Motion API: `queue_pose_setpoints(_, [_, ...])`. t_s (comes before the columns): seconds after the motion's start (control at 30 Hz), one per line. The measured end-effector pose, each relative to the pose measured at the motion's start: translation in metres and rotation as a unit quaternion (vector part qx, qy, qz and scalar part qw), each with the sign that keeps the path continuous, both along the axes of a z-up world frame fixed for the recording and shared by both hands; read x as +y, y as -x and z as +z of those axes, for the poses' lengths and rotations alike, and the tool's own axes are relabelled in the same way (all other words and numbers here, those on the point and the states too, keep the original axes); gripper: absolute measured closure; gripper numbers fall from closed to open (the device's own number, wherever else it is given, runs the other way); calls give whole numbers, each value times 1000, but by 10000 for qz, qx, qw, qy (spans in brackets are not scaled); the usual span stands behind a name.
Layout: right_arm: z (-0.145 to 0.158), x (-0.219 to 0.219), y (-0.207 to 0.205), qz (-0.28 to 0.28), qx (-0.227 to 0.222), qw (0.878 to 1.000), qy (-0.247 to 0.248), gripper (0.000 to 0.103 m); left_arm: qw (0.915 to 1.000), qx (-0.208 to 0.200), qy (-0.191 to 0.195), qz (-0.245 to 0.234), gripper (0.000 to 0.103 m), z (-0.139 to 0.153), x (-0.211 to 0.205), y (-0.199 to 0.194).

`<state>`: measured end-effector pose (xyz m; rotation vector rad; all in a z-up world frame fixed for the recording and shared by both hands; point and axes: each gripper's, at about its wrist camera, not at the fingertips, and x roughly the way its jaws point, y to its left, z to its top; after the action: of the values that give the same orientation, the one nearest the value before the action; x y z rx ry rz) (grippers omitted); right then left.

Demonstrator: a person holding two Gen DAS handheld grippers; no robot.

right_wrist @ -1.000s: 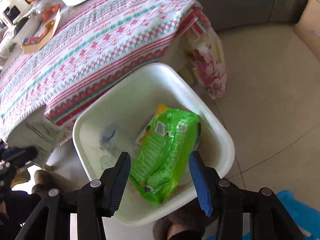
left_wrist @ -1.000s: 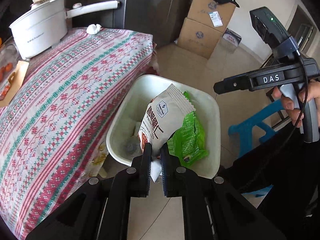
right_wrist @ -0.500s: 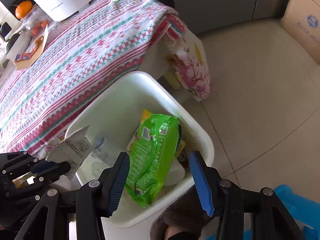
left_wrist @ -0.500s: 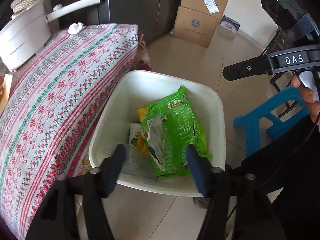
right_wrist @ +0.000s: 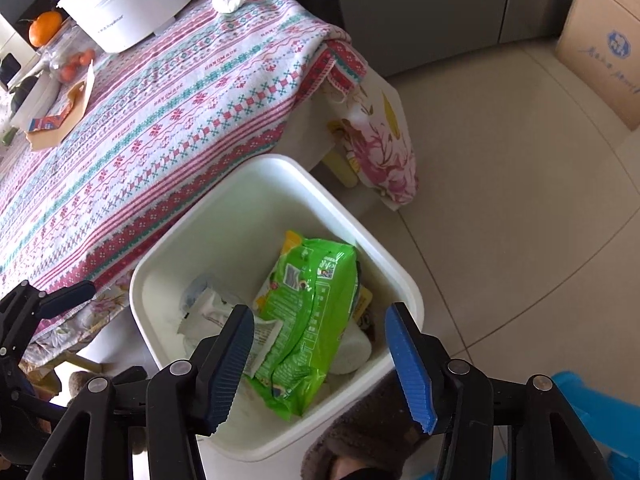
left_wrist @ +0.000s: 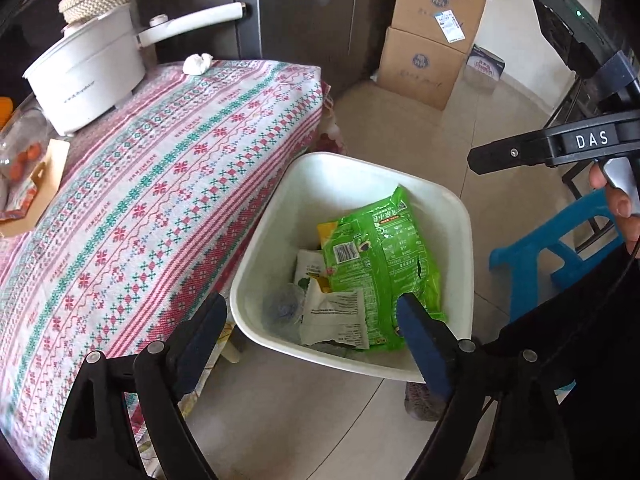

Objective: Collect trash
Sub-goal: 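Open the left tool to drop the white pecan packet into the bin, then move both tools back from the bin toward the table, then grasp the brown paper carton with orange print with the left tool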

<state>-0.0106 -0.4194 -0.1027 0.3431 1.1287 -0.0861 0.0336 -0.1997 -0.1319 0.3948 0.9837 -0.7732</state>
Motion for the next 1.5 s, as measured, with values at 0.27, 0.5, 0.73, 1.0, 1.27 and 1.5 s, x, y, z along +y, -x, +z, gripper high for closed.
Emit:
queue_pose_setpoints(0.27, [4, 10, -4, 65, -49, 9999, 72, 40, 9984, 40, 137, 539, 13, 13, 38, -14])
queue_pose_setpoints(0.5, [10, 25, -11, 186, -128, 9996, 166, 39, 9950, 40, 242, 972, 12, 22, 70, -22])
queue_pose_setpoints(0.73, [16, 43, -21, 342, -184, 9987, 320, 35, 9891, -28, 284, 1446, 10, 31, 105, -34])
queue_pose_setpoints(1.0, [21, 60, -43, 469, -162, 9966, 659, 26, 9740, -265, 347, 2222, 8, 54, 165, -84])
queue_pose_setpoints(1.27, [34, 67, -92, 437, -282, 9946, 894, 25, 9469, -318, 622, 3137, 8, 60, 228, -168])
queue_pose_setpoints(1.5, [37, 71, -148, 414, -466, 9926, 1039, 24, 9236, -383, 1041, 3670, 10, 44, 251, -234])
